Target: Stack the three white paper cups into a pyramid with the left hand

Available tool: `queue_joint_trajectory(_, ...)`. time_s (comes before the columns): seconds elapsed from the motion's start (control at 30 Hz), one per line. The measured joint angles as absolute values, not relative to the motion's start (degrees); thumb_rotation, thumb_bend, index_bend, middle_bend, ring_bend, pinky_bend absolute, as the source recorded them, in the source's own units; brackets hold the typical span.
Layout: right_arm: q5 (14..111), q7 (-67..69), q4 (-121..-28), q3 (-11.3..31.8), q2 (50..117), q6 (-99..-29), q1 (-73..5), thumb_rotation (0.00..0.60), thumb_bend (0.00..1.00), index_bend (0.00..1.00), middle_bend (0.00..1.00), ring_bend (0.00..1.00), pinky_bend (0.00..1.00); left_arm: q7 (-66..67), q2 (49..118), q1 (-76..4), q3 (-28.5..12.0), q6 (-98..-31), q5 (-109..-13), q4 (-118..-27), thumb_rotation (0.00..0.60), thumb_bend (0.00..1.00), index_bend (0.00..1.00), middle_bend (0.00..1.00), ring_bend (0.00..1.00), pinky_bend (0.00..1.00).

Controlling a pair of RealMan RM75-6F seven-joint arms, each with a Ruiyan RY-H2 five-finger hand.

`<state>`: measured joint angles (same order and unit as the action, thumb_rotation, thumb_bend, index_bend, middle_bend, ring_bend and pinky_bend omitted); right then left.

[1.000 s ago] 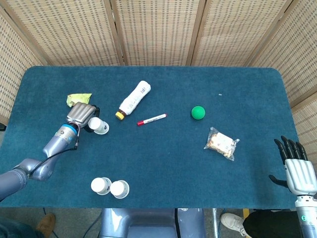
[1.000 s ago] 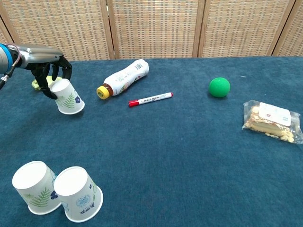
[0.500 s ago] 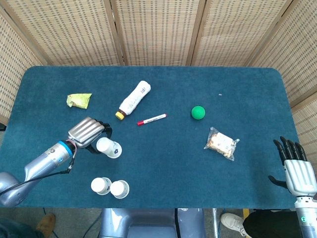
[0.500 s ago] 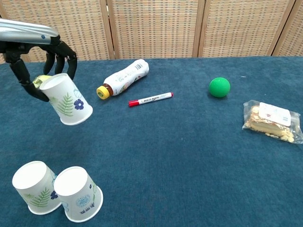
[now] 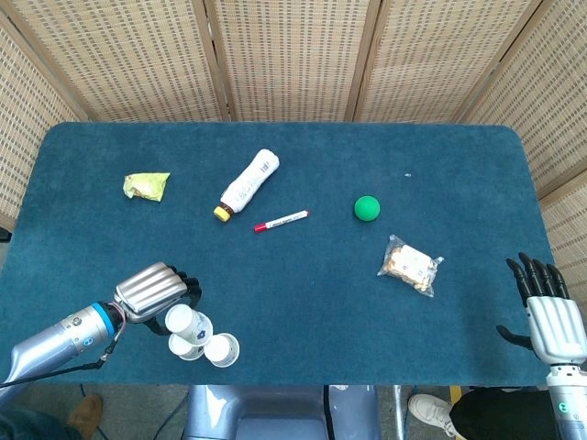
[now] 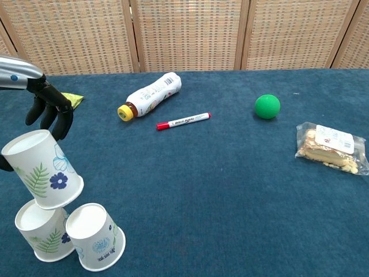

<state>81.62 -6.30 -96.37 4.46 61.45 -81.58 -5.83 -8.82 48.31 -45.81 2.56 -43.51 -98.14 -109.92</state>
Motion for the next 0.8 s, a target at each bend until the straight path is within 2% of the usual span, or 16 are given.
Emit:
queue_joint_trajectory(0.53, 82.0, -5.83, -96.64, 4.46, 61.08, -82.07, -5.59, 0.6, 0.0, 0.0, 0.0, 0.0, 0.0, -2.22, 49.08, -45.75, 3.31, -42.2, -98.82, -112.45, 0.6, 0.04, 0.62, 0.42, 0.45, 0.48)
queue_joint_trajectory(0.57, 82.03, -5.8, -96.67, 4.45, 61.05, -82.09, -5.57, 0.6, 0.0, 0.0, 0.0, 0.0, 0.0, -1.41, 49.25, -45.7, 3.26, -42.2, -98.77, -112.49, 0.6, 0.03, 0.6, 0.4, 0.43, 0.46)
queue_joint_trajectory(0.63, 82.08, -5.77, -96.7, 4.44, 61.03, -82.15, -5.54, 0.6, 0.0, 0.0, 0.0, 0.0, 0.0, 0.05, 49.49, -45.59, 3.2, -42.16, -98.61, -112.61, 0.6, 0.01, 0.47, 0.28, 0.32, 0.37)
queue_joint_trajectory(0.7, 82.15, -5.69, -96.73, 4.45, 60.97, -82.26, -5.5, 0.6, 0.0, 0.0, 0.0, 0.0, 0.0, 1.67, 49.65, -45.54, 3.25, -41.85, -98.48, -113.04, 0.6, 0.0, 0.25, 0.09, 0.12, 0.25)
queue_joint_trajectory(0.73, 82.14, -5.66, -96.75, 4.46, 60.93, -82.28, -5.49, 0.6, 0.0, 0.0, 0.0, 0.0, 0.0, 2.03, 49.63, -45.55, 3.28, -41.75, -98.49, -113.27, 0.6, 0.0, 0.17, 0.03, 0.06, 0.22)
queue_joint_trajectory(0.8, 82.08, -5.55, -96.77, 4.5, 60.86, -82.32, -5.44, 0.6, 0.0, 0.0, 0.0, 0.0, 0.0, 1.58, 49.43, -45.58, 3.38, -41.76, -98.59, -113.82, 0.6, 0.0, 0.1, 0.0, 0.01, 0.2)
